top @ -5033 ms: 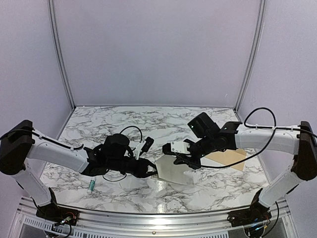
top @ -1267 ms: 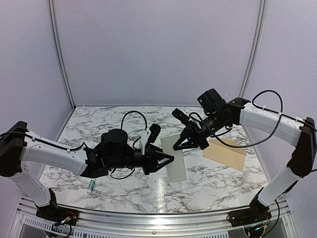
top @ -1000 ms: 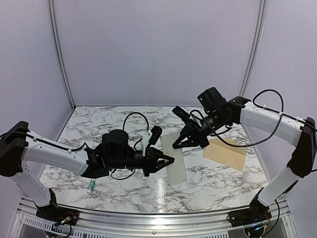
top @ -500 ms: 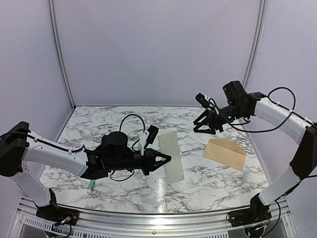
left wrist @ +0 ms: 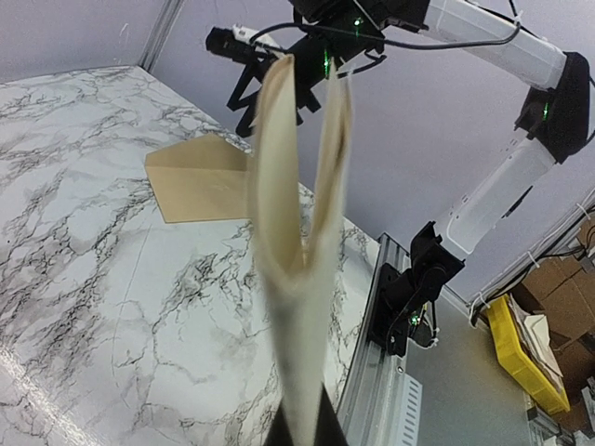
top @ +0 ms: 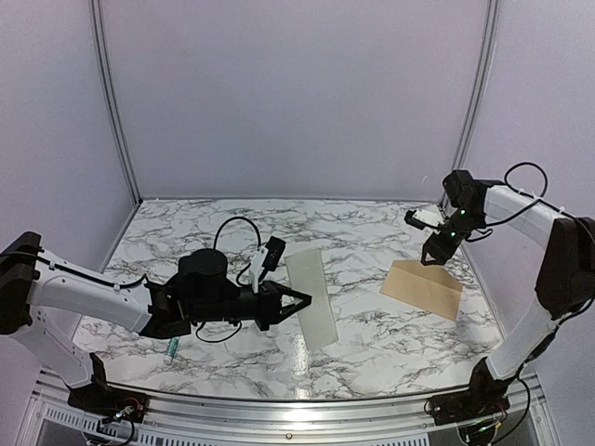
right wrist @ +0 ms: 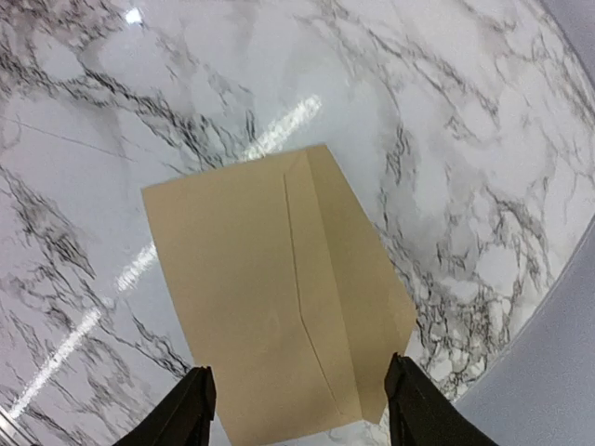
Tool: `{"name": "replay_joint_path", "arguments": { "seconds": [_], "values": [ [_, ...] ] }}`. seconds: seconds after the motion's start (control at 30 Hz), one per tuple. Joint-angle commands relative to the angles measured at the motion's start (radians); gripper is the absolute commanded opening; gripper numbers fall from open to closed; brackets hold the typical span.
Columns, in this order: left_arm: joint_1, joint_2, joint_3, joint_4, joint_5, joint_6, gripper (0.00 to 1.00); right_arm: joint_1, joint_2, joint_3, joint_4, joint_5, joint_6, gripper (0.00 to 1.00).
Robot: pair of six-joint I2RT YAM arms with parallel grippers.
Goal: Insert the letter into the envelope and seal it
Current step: Move the envelope to the center of the board.
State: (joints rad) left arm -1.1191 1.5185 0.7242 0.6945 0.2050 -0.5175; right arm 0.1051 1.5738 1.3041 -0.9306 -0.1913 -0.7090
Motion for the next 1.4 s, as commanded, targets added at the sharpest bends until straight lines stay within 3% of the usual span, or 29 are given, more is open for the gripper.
{"name": "replay_joint_path", "arguments": {
  "seconds": [0.0, 0.2, 0.4, 0.53, 0.7, 0.97, 1.2, 1.37],
  "values": [
    [0.004, -0.044, -0.007, -0.041, 0.022, -0.02, 0.0, -0.025, 0.067, -0.008, -0.037, 0.239, -0.05, 0.6],
    [-0.004, -0.045, -0.002, -0.042, 0.106, -0.031, 0.01, -0.039, 0.153, 0.035, 0.003, 0.323, -0.076, 0.63],
    [-0.016, -0.028, 0.014, -0.043, 0.099, -0.029, 0.0, -0.083, 0.223, 0.074, 0.04, 0.352, -0.119, 0.66],
    [-0.023, -0.006, 0.027, -0.042, 0.099, -0.04, 0.0, -0.148, 0.274, 0.11, 0.038, 0.308, -0.143, 0.67],
    [-0.032, 0.012, 0.047, -0.041, 0.135, -0.04, 0.0, -0.191, 0.329, 0.149, -0.031, 0.149, -0.216, 0.67],
    [-0.068, 0.053, 0.099, -0.036, 0.197, -0.025, 0.0, -0.206, 0.401, 0.176, -0.064, 0.097, -0.246, 0.62],
    [-0.091, 0.074, 0.121, -0.036, 0.189, -0.033, 0.0, -0.216, 0.435, 0.204, -0.1, 0.033, -0.254, 0.46],
    [-0.093, 0.069, 0.118, -0.033, 0.182, -0.033, 0.0, -0.216, 0.41, 0.193, -0.151, -0.055, -0.283, 0.14]
  ]
}}
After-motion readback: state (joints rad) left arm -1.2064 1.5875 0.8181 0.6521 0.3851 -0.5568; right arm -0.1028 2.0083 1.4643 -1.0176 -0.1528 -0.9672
